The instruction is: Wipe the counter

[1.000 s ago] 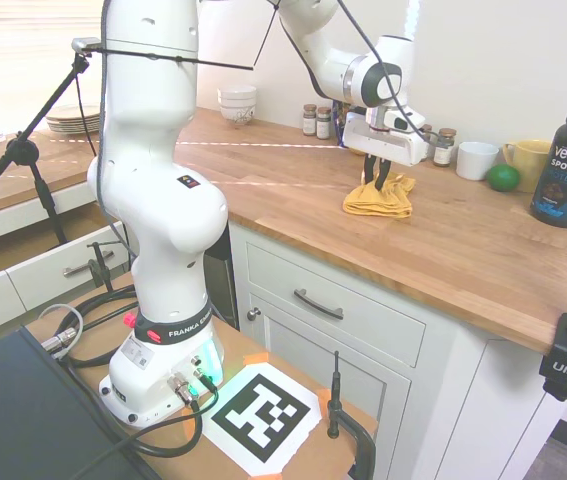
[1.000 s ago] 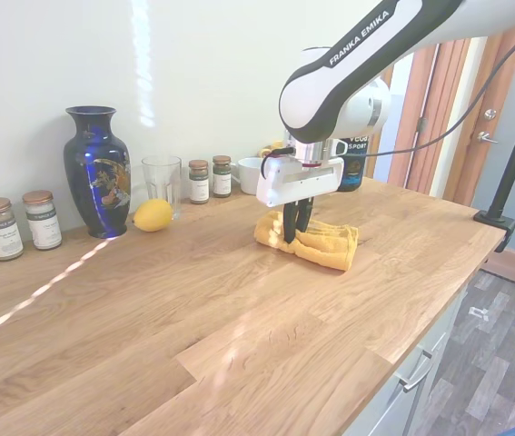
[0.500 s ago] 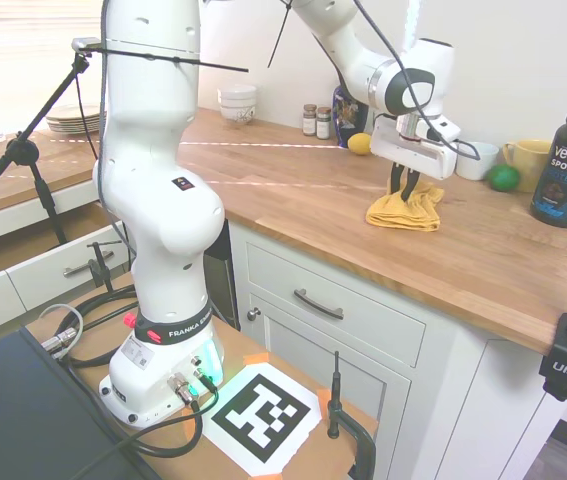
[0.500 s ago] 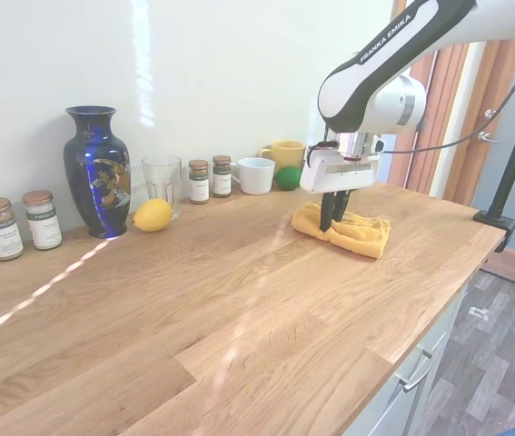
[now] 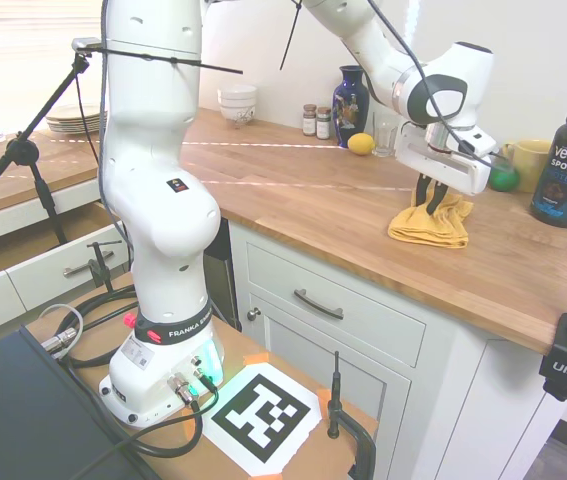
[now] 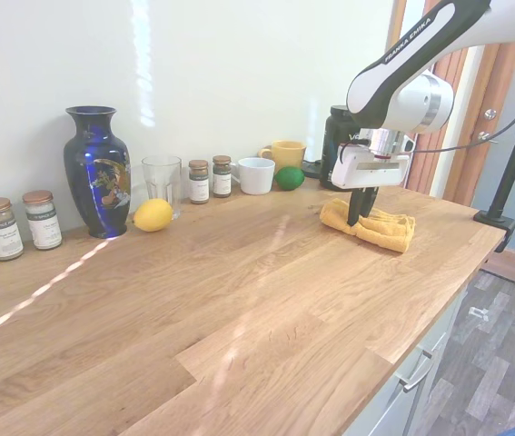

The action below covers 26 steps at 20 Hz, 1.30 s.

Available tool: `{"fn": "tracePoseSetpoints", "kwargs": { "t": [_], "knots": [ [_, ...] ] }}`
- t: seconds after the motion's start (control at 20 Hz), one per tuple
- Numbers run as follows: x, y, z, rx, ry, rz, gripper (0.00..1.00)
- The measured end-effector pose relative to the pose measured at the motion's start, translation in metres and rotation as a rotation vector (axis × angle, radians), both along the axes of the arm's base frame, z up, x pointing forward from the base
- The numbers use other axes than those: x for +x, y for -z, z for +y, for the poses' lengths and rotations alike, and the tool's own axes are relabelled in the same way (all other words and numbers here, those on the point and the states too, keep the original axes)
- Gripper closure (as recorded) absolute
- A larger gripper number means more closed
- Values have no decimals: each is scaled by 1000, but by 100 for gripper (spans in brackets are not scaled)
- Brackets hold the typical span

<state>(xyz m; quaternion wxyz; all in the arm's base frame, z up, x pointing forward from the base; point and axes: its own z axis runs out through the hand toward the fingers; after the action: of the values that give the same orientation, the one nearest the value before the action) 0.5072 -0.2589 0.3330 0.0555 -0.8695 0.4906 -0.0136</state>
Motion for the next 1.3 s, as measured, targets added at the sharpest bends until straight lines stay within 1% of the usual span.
{"fn": "tracePoseSetpoints", "kwargs": {
  "t": [0.3, 0.6, 0.65, 1.3],
  "knots": [
    [-12, -1, -23, 7, 20, 3, 100],
    [-13, -1, -25, 15, 10, -2, 100],
    [-13, -1, -25, 16, 9, -2, 0],
    [-14, 0, -24, 32, 7, 4, 0]
  ]
}}
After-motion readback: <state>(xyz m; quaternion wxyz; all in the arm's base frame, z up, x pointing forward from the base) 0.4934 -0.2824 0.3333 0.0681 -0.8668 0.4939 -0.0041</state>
